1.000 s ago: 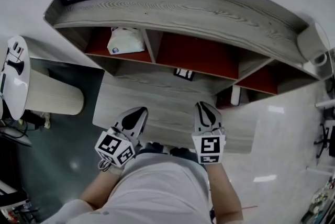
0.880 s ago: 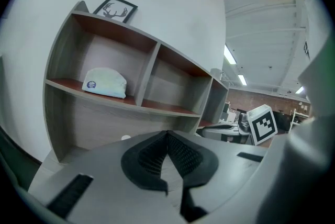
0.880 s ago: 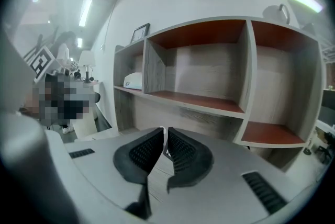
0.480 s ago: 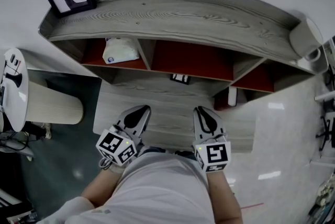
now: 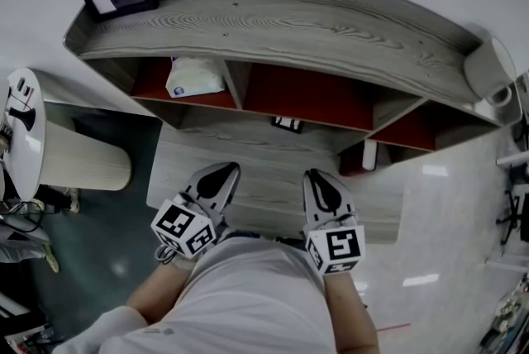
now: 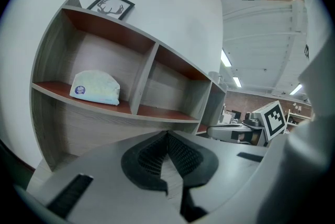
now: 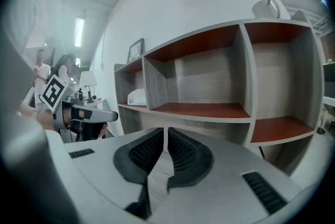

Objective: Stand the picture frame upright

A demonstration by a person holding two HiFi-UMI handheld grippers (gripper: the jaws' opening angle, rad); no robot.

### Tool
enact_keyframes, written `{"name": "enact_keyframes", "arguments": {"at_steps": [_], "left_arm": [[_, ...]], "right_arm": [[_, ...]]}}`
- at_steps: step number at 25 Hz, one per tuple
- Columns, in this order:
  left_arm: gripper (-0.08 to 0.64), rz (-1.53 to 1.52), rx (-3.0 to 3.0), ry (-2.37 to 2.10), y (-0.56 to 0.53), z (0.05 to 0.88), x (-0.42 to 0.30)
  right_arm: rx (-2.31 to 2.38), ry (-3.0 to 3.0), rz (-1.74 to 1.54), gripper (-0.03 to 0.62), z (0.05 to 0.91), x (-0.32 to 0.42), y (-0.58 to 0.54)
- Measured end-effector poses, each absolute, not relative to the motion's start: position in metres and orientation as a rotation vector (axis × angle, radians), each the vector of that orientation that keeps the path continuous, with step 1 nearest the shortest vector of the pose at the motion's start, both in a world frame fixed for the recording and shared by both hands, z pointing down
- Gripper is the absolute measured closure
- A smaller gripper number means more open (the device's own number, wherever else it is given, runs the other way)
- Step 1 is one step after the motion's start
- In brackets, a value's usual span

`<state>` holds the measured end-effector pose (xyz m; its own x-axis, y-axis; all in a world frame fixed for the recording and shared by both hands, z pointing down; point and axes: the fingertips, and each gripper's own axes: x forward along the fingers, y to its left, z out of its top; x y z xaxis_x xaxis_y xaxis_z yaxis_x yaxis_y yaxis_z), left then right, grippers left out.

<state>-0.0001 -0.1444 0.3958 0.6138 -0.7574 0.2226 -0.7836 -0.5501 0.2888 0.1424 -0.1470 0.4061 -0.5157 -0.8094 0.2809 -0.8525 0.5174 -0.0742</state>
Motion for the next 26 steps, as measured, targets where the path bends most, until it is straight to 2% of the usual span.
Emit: {"name": "enact_keyframes", "arguments": {"at_steps": [26], "left_arm": [[0.545, 0.108, 2.451, -1.289, -0.128, 0.4, -0.008]], "right_arm": [[1.396, -2.561, 0.313, 0.557, 0.414, 0.139, -0.138]]}}
